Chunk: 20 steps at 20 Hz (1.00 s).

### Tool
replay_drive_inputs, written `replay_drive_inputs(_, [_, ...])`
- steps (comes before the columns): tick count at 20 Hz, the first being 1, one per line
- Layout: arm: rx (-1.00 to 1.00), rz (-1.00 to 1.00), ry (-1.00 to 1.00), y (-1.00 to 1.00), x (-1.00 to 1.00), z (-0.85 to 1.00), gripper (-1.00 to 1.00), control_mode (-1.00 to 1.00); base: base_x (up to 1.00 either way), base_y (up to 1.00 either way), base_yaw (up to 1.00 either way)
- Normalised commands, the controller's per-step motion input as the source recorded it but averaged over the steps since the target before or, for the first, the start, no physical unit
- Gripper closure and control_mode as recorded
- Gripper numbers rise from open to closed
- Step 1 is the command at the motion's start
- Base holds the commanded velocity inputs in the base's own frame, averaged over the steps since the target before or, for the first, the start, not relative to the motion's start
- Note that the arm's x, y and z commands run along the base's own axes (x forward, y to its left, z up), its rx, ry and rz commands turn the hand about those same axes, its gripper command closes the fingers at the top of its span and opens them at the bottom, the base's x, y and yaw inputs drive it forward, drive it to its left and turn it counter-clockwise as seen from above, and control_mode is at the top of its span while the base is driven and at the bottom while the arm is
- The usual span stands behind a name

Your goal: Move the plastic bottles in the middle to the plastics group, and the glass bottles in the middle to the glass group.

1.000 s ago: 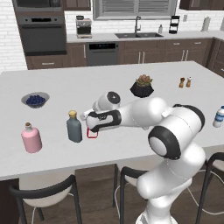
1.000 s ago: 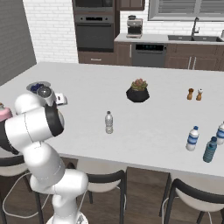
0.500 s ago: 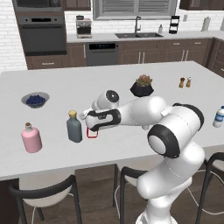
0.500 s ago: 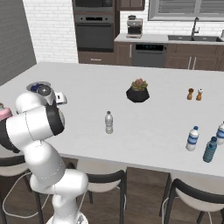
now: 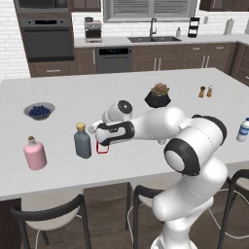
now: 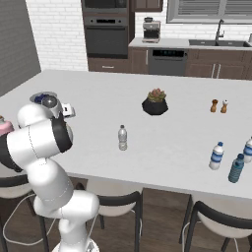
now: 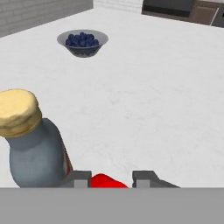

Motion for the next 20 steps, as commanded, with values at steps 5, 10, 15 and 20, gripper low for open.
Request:
replay_drive_inputs(5, [0.00, 0.00, 0.00, 0.00, 0.00, 0.00, -1.00, -1.00, 0.00, 0.00, 0.00])
replay_drive_inputs(10, [0.00, 0.00, 0.00, 0.00, 0.00, 0.00, -1.00, -1.00, 0.00, 0.00, 0.00])
replay_drive_inputs(15, [0.00, 0.00, 0.00, 0.00, 0.00, 0.01, -1.00, -1.00, 0.00, 0.00, 0.00])
replay_drive_inputs(20, [0.00, 0.00, 0.00, 0.01, 0.00, 0.35, -1.00, -1.00, 0.00, 0.00, 0.00])
